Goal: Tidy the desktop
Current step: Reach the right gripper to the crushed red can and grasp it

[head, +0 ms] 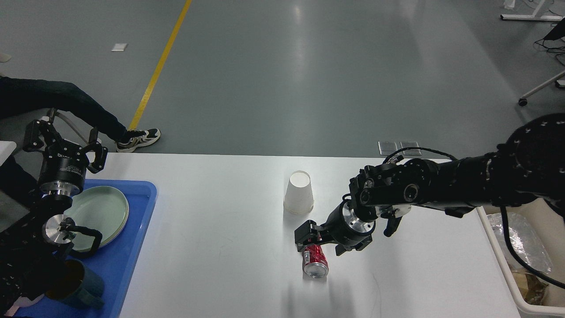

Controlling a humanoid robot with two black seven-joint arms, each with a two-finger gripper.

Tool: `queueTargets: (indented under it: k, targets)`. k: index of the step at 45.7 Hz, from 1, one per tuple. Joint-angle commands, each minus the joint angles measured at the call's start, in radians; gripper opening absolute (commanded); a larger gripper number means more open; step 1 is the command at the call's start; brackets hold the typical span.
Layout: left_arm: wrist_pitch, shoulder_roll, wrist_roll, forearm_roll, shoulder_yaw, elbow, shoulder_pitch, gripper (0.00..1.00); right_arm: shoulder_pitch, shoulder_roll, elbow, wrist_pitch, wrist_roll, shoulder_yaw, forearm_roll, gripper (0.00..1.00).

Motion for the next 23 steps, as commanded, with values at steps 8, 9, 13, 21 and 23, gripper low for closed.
queueTargets:
  k: [8,9,13,21,23]
  targets:
    - [0.000,0.000,-0.001,0.000,0.000,0.000,0.000,0.96,-0.079,0.079,-0.128,-0.103,-0.002,-0.001,0.000,1.00]
    - [0.000,0.000,0.001,0.000,0.000,0.000,0.000,0.96,-0.089,0.085,-0.137,-0.106,-0.002,-0.001,-0.001,1.00]
    - [0.000,0.000,0.001,0.000,0.000,0.000,0.000,0.96,-0.133,0.113,-0.183,-0.109,-0.003,-0.004,-0.006,1.00]
    - [0.000,0.000,-0.001,0.000,0.000,0.000,0.000,0.96,-0.205,0.154,-0.275,-0.109,-0.026,-0.007,-0.012,1.00]
    - [0.000,0.000,0.001,0.000,0.000,0.000,0.000,0.96,-0.214,0.161,-0.289,-0.109,-0.030,-0.007,-0.015,1.00]
